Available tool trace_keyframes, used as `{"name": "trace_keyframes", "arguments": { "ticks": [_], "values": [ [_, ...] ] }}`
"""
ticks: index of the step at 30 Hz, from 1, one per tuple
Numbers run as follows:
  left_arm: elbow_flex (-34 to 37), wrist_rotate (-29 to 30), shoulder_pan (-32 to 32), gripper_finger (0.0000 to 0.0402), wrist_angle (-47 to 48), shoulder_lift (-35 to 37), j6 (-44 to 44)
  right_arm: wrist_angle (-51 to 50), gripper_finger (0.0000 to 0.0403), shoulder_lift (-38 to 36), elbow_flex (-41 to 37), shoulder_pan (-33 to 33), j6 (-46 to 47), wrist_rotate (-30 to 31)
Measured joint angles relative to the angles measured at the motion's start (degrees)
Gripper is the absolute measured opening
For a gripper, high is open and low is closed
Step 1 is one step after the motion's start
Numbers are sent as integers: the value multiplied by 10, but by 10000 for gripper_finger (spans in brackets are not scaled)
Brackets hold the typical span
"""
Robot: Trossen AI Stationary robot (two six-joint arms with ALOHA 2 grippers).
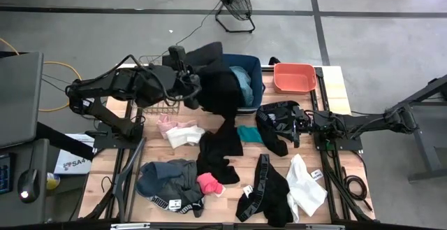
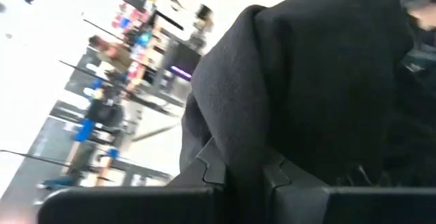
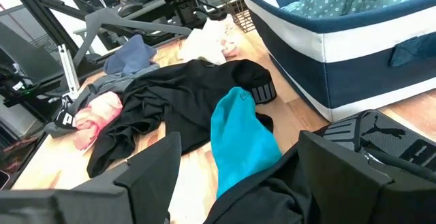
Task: Pick & Place Cloths
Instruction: Put black shirt into the blue laundry organizer
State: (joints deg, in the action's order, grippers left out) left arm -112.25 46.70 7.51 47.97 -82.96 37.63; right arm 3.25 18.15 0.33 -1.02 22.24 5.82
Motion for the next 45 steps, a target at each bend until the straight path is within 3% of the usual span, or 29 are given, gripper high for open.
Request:
{"name": "trace_keyframes", "arguments": {
  "ticks": [6,11,16,21,30,34,38,45],
  "values": [
    [0,0,0,17,-75,0,62,0,287,0,0,0,0,0],
    [0,-41,-6,17,-61,3,110,0,287,0,0,0,0,0],
    [0,-221,-52,17,-21,23,127,0,287,0,0,0,0,0],
    [0,-412,-141,17,-6,43,110,0,287,0,0,0,0,0],
    [0,-811,-304,17,16,60,55,0,287,0,0,0,0,0],
    [0,-944,-349,17,23,60,47,0,287,0,0,0,0,0],
    [0,-986,-370,17,24,60,37,0,287,0,0,0,0,0],
    [0,-968,-371,17,10,60,21,0,287,0,0,0,0,0]
  ]
}}
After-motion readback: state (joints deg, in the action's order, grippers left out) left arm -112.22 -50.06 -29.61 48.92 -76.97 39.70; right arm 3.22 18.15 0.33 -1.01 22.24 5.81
